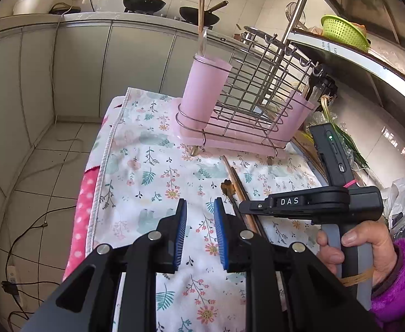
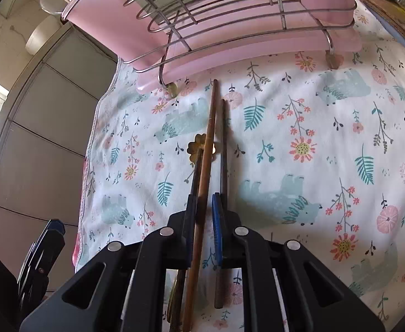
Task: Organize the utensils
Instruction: 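Lower the left gripper onto a dark chopstick while the right holds the wooden chopstick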
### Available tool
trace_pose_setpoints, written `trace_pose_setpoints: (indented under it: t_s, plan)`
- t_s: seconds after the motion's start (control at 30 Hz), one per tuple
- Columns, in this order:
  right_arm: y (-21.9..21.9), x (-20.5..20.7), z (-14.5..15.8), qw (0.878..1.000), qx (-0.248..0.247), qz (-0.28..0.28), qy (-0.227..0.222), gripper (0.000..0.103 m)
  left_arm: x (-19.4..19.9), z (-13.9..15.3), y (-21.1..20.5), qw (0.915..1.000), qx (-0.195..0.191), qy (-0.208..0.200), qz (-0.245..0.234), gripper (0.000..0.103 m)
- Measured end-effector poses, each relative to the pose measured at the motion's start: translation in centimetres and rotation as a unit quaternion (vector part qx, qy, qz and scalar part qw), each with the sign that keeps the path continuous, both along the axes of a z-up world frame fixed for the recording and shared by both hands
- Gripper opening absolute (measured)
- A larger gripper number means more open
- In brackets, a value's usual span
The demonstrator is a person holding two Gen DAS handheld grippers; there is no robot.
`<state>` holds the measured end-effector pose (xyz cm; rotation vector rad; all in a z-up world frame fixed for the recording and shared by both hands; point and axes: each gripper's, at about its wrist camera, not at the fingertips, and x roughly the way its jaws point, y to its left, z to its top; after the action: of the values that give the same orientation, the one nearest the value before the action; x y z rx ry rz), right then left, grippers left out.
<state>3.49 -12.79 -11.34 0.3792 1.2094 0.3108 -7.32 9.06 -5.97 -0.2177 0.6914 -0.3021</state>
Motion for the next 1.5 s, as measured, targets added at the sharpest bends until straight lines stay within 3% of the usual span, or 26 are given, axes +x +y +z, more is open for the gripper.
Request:
trace_pose_setpoints:
  t_s: [0.3, 0.5, 0.7, 0.9, 1.03, 1.1, 1.4, 1.5]
  plan:
    - [-2.4, -1.2, 1.8, 0.999, 0.039, -0.017, -0.026, 0.007, 0.5, -0.1, -1.1, 0.9998, 0.012, 0.014, -0.008, 0.019]
    - [-6.1, -2.5, 2.9, 0.998, 0.015, -0.047, -0.043, 0.007, 2.4, -0.9, -2.8, 0.9981, 0.005, 0.053, -0.031, 0.019]
    - [-8.5, -3.3, 1.3, 0.997, -0.012, -0.07, -0.024, 0.007, 4.6, -1.7, -4.9, 0.9941, -0.005, 0.093, -0.055, 0.018]
    - [-8.4, -3.6, 0.8, 0.998, -0.02, -0.046, -0.022, 0.007, 7.2, -2.3, -7.7, 0.9887, -0.014, 0.123, -0.085, 0.017]
    - [-8.3, -3.4, 0.8, 0.999, -0.01, -0.035, -0.018, 0.008, 9.0, -2.9, -9.6, 0.986, 0.0, 0.135, -0.098, 0.017]
    - [-8.9, -3.3, 1.1, 0.999, -0.013, -0.032, -0.023, 0.014, 10.0, -3.4, -10.3, 0.9839, 0.004, 0.144, -0.105, 0.017]
    - [-9.3, -0.2, 2.6, 0.999, -0.026, 0.011, -0.026, 0.018, 14.3, -5.9, -12.3, 0.9747, 0.038, 0.195, -0.102, 0.017]
    - [-8.8, 1.2, 2.2, 0.999, -0.038, 0.025, -0.012, 0.018, 15.4, -6.5, -12.8, 0.9717, 0.044, 0.21, -0.098, 0.012]
